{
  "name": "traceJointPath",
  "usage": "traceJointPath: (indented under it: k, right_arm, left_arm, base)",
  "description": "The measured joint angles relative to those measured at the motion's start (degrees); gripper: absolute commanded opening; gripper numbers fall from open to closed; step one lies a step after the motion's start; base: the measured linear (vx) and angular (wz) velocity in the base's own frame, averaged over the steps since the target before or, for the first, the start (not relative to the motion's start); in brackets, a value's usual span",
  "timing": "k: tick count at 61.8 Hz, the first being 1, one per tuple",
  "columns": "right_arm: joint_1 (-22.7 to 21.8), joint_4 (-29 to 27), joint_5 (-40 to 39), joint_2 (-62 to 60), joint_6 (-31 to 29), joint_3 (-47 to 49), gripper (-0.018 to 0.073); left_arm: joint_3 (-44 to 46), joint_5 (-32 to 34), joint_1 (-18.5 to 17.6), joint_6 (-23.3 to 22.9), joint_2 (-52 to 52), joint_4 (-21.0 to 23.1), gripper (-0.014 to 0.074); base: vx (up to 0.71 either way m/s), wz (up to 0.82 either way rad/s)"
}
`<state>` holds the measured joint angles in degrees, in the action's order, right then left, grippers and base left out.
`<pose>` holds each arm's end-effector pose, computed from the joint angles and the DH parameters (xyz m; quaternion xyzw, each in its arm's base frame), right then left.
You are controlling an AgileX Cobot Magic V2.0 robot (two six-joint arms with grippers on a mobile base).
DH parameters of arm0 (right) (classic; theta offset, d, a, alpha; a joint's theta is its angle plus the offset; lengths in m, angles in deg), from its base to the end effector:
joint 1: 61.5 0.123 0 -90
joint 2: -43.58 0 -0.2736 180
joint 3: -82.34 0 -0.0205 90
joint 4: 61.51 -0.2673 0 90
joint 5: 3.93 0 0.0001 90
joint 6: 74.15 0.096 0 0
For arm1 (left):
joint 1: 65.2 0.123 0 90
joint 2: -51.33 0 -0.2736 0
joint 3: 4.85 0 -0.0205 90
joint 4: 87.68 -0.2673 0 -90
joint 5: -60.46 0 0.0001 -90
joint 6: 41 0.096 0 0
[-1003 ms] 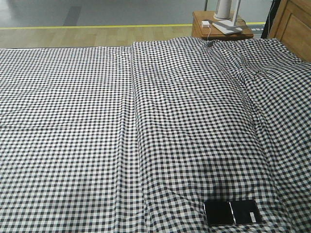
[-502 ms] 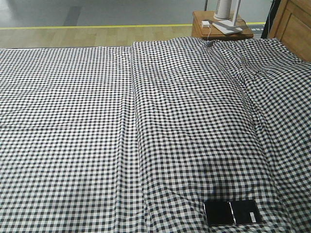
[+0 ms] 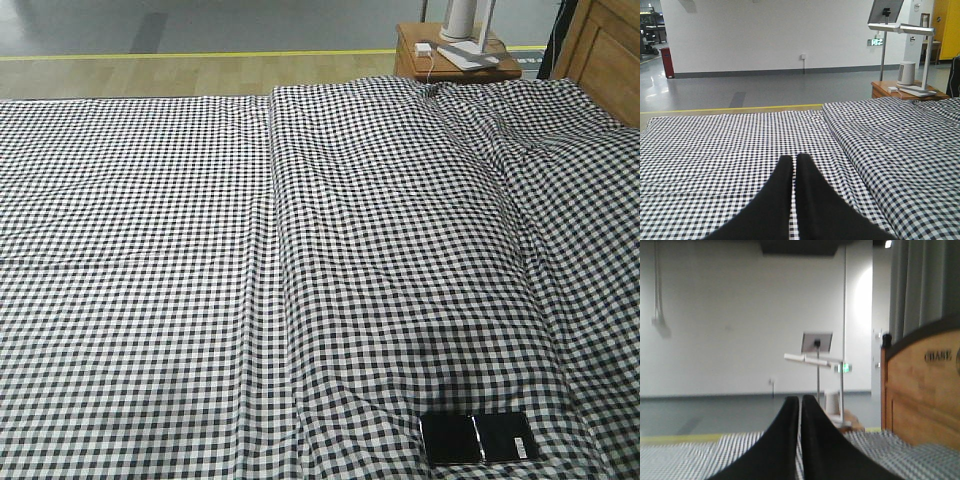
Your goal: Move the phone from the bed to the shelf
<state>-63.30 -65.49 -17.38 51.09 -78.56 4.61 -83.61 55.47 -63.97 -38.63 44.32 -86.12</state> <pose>0.0846 -0.0042 0.2312 0.0130 0.5864 -0.0213 0.8096 0.0895 0.0017 0.1952 -0.0017 0.7118 0.0117 0.7023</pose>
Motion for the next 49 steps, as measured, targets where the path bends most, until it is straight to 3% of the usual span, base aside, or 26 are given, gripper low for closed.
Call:
traceJointPath:
  k: [18, 39, 49]
  right_arm:
    - [0.0, 0.0, 2.6, 0.58, 0.0, 19.39, -0.0005]
    - [0.0, 0.0, 24.39, 18.18, 0.0, 44.68, -0.0001]
    - [0.0, 0.0, 33.89, 28.39, 0.0, 49.76, 0.0036]
  left_arm:
    - [0.0, 0.0, 0.0, 0.0, 0.0, 0.0, 0.0001]
    - [0.0, 0.0, 0.0, 0.0, 0.0, 0.0, 0.0001]
    - [0.0, 0.0, 0.0, 0.0, 0.0, 0.0, 0.0001]
  base:
    - [0.0, 0.0]
    - [0.0, 0.0]
    - [0.0, 0.0]
